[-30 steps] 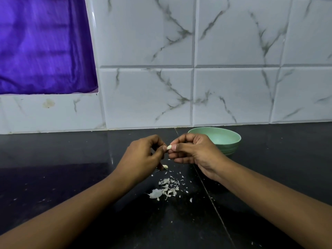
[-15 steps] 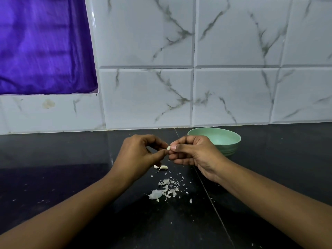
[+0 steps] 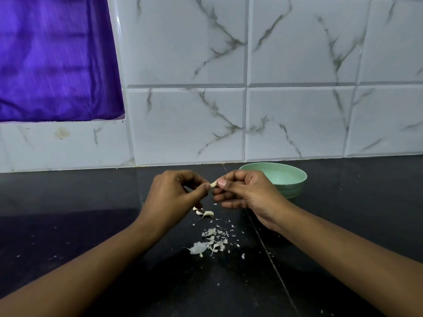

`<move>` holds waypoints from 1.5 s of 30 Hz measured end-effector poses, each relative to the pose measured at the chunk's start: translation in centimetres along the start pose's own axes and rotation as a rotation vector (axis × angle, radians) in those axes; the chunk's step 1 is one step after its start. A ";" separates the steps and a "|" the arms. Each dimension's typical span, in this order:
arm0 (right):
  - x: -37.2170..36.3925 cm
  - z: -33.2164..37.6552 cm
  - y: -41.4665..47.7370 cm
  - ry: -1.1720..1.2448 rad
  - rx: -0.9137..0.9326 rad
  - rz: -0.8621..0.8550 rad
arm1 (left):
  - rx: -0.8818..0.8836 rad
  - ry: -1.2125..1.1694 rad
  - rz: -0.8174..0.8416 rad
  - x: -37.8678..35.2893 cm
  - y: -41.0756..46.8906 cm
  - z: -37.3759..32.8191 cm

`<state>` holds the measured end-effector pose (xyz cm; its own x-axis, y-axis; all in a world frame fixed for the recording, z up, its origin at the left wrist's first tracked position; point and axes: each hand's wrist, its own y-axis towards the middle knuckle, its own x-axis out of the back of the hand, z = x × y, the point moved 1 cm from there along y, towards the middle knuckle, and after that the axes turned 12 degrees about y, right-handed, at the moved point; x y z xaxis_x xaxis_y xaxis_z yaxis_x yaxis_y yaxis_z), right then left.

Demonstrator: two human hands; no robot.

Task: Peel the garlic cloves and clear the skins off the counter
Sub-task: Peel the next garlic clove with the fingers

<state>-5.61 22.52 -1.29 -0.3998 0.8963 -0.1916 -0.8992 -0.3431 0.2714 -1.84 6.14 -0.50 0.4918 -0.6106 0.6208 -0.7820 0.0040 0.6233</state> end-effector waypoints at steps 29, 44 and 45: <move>0.0 -0.6 0.3 -0.293 0.196 0.055 | 0.041 0.030 0.154 0.0 -0.1 -0.2; 0.5 -0.3 0.3 -0.009 -0.018 0.055 | 0.414 -0.507 0.327 -0.9 0.1 0.1; 0.5 -0.3 0.3 -0.009 -0.022 0.060 | 0.434 -0.524 0.335 -1.0 0.1 0.1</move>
<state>-6.13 22.80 -1.62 -0.4519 0.8762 -0.1674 -0.8773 -0.4025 0.2614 -2.43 6.69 -1.14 0.0395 -0.9286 0.3689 -0.9914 0.0096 0.1304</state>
